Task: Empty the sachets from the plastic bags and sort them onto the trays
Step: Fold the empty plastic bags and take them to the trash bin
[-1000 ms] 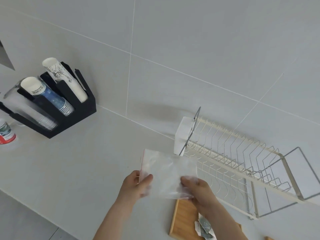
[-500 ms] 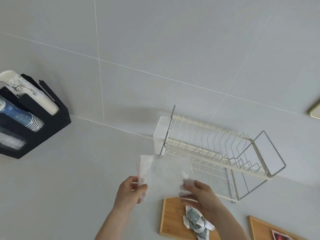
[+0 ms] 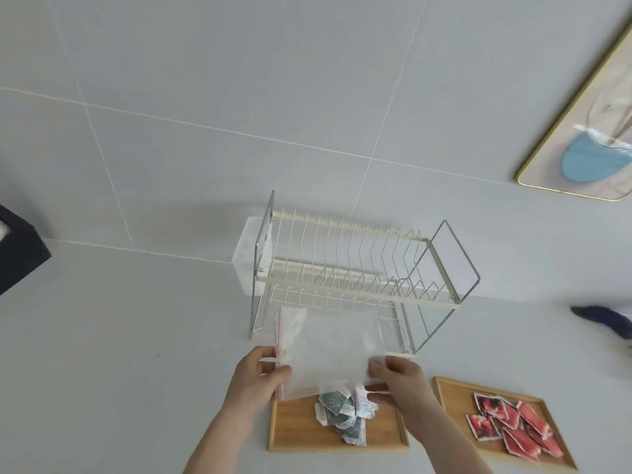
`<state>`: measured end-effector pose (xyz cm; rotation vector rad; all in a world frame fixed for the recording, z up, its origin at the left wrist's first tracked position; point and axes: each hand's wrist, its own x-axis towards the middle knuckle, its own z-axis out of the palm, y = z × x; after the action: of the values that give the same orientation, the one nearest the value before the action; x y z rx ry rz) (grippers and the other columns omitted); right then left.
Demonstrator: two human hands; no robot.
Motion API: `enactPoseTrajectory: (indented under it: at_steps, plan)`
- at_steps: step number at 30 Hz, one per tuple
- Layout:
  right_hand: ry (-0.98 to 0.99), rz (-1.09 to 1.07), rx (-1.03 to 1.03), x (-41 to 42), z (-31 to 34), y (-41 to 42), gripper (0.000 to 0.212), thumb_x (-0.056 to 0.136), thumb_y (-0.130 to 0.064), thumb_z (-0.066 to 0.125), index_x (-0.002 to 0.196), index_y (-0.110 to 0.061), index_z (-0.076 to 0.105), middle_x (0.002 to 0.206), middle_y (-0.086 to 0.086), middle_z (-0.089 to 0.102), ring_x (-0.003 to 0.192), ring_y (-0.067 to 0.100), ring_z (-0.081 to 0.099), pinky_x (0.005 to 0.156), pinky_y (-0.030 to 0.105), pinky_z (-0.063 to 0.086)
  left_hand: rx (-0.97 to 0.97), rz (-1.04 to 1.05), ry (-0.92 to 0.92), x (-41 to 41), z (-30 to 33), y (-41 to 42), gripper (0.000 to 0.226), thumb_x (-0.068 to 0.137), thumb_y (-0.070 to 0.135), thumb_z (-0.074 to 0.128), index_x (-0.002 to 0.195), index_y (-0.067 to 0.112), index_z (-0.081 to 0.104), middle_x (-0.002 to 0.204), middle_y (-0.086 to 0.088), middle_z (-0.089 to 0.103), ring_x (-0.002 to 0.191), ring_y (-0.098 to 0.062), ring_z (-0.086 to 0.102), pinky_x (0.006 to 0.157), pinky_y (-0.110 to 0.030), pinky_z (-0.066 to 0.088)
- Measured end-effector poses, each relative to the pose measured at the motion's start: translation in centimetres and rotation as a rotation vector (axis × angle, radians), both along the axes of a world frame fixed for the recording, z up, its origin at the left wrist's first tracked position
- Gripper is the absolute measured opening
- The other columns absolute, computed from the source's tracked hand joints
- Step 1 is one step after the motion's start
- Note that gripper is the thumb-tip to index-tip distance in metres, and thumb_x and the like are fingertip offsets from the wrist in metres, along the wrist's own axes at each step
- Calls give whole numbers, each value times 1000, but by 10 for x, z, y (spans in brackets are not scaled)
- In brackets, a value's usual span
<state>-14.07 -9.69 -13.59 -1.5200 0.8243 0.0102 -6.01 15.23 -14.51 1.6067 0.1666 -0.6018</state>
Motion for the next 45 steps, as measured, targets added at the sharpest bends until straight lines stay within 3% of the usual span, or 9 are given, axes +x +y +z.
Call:
enactPoseTrajectory:
  at_steps: [8, 10, 20, 27, 30, 33, 36, 40, 45]
  plan:
    - [24, -132, 0, -56, -4, -69, 14, 95, -16, 69, 99, -4, 73, 93, 14, 74, 70, 25, 73, 62, 34, 61, 59, -126, -26, -24, 5, -82, 26, 83, -1, 71, 103, 15, 66, 95, -12, 75, 80, -29, 71, 65, -38, 54]
    - [20, -182, 3, -77, -6, -94, 16, 96, -18, 67, 99, -3, 73, 92, 13, 73, 68, 24, 72, 60, 33, 60, 59, -158, -36, -36, 7, -110, 26, 84, -3, 70, 103, 14, 65, 95, -12, 75, 75, -26, 69, 60, -33, 51]
    - [-20, -376, 16, -220, 7, -254, 14, 96, -18, 66, 102, -6, 72, 96, 17, 78, 71, 28, 78, 65, 36, 61, 54, -340, -66, -135, 24, -303, 14, 89, 10, 68, 103, 14, 66, 86, -11, 71, 66, -25, 64, 64, -35, 51]
    - [-24, -610, 23, -350, -8, -359, 12, 93, -19, 69, 101, -10, 72, 94, 11, 76, 70, 23, 74, 66, 34, 62, 111, -572, -127, -225, 24, -450, 21, 77, 19, 68, 96, 27, 72, 100, -8, 75, 87, -27, 73, 75, -41, 56]
    - [-8, -732, 26, -414, -19, -391, 11, 93, -20, 69, 100, -12, 72, 94, 10, 76, 71, 22, 74, 67, 35, 61, 125, -692, -163, -270, 20, -508, 21, 84, 8, 66, 102, 19, 70, 100, -13, 74, 86, -30, 72, 73, -41, 59]
    - [21, -858, 32, -475, -30, -410, 11, 94, -20, 69, 102, -12, 71, 93, 10, 75, 73, 24, 73, 71, 39, 61, 137, -798, -177, -320, 15, -556, 20, 89, 2, 65, 102, 17, 66, 100, -16, 72, 85, -35, 70, 70, -39, 57]
    - [66, -968, 42, -529, -41, -421, 9, 95, -18, 67, 102, -13, 70, 94, 11, 74, 76, 25, 73, 75, 43, 62, 156, -909, -199, -366, 5, -594, 22, 88, 0, 65, 96, 20, 66, 90, -13, 71, 73, -28, 64, 71, -43, 57]
    - [119, -1112, 97, -585, -54, -423, 9, 96, -11, 63, 103, -13, 69, 94, 12, 74, 75, 27, 72, 65, 36, 61, 194, -1058, -202, -413, -10, -630, 22, 87, 1, 65, 96, 21, 68, 78, -8, 71, 66, -23, 62, 74, -50, 58]
    - [193, -1252, 166, -626, -84, -409, 17, 95, -6, 58, 105, -13, 69, 90, 11, 73, 71, 24, 70, 63, 33, 58, 251, -1193, -189, -452, -46, -660, 21, 87, 9, 69, 100, 26, 66, 92, -6, 73, 70, -23, 65, 79, -51, 59]
